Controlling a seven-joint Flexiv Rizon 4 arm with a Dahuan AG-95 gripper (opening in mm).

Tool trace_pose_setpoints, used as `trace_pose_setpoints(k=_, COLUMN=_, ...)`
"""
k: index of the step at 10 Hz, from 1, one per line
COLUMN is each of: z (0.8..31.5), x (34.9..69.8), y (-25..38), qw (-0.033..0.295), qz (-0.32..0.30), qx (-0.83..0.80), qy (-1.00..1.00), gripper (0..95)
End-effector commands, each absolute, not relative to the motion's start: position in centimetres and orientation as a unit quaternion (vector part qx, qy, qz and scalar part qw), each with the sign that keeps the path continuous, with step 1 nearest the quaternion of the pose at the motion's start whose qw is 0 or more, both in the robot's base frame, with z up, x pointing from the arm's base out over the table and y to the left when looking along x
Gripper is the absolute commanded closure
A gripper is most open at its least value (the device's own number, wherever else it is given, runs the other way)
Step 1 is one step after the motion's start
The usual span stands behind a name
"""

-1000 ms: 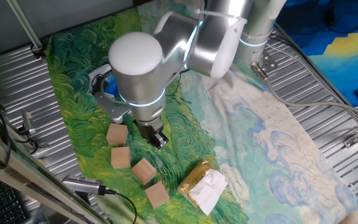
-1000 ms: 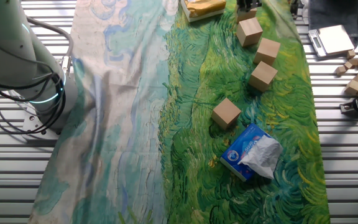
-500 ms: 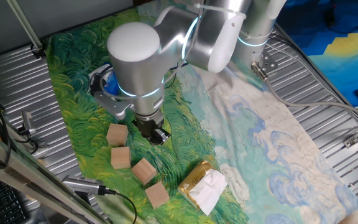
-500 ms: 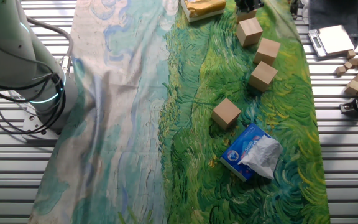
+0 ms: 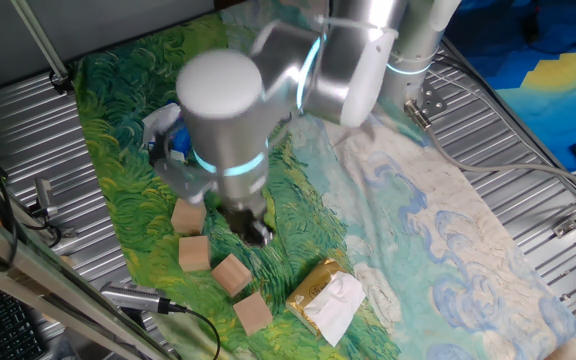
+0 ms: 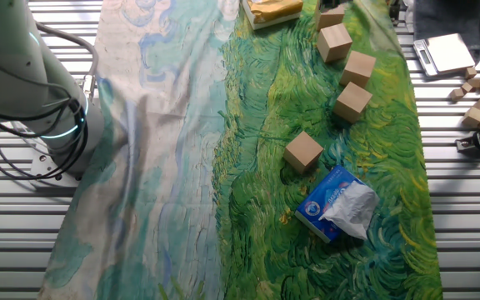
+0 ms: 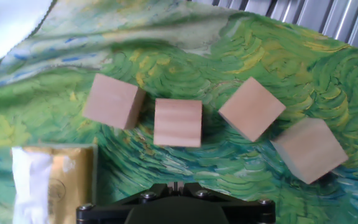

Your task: Stack the blocks in a vertical line of five

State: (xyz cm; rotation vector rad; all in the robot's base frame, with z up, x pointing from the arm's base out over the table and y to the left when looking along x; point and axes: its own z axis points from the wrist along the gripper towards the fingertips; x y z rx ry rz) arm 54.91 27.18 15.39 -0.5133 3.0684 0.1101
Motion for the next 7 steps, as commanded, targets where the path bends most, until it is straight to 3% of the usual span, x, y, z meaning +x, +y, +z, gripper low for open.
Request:
trace_pose_setpoints(k=1, z=14.9, x=55.3, y=28.9, qw=0.018, qz=0.034, qx=-0.166, qy=0.985, gripper=57.0)
trace_pose_setpoints(k=7, z=13.9, x=56.8, y=32.2, qw=0.02, qz=0.034, qx=-0.132, qy=0.99, gripper=57.0)
